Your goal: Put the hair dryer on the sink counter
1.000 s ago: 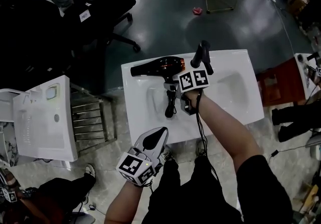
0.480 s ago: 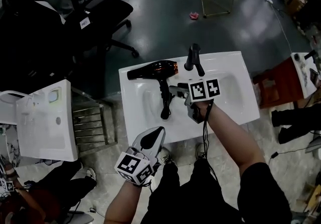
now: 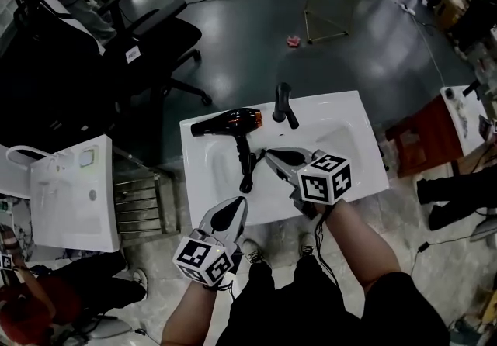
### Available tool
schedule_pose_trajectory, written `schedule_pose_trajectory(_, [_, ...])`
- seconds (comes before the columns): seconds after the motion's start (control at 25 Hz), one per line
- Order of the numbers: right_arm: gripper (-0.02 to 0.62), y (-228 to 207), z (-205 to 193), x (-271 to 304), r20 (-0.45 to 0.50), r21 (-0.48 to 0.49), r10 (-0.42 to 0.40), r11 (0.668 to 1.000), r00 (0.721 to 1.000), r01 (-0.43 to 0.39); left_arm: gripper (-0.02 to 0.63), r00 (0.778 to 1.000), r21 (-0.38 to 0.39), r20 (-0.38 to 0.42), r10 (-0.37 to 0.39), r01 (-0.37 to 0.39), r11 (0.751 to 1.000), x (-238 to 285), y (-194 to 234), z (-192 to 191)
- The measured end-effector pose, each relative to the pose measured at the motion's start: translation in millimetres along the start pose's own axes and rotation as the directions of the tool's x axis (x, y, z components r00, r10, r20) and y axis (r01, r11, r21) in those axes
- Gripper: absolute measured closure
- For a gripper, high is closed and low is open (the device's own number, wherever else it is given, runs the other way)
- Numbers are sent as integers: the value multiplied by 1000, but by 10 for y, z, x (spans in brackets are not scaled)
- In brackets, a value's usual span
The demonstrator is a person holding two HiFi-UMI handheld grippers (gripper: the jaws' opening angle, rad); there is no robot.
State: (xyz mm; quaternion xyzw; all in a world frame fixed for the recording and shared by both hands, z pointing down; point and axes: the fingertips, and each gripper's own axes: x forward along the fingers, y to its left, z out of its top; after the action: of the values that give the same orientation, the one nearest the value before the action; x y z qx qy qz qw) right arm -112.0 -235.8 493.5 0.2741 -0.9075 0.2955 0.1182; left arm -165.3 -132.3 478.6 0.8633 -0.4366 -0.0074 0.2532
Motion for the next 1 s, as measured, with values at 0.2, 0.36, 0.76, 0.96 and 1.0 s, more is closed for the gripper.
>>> schedule_pose_trajectory(0.2, [594,326,194,-415,74,-102,24,995,997,-16,603,1000,14,11,23,-24,1000,-16,-169,115])
schedule_pose_trajectory(0.36, [594,493,286,-749,128,-132,20,991,992,-3,603,999,24,18,42,-42,999,-67,-319,184])
schedule_pose_trajectory(0.76, [594,756,158,-1348,144,-160,45,987,989,-22,604,997,48,54,50,-52,997,-83,-812,326])
schedule_pose_trajectory(0.96, [594,802,-9,-1519,130,-171,61,984,990,-38,603,997,60,63,47,-51,997,-26,-988,284])
schedule_pose_trajectory(1.0, [594,804,-30,-1549,129,-176,61,984,990,-38,603,997,63,64,47,-51,997,-18,-1022,273])
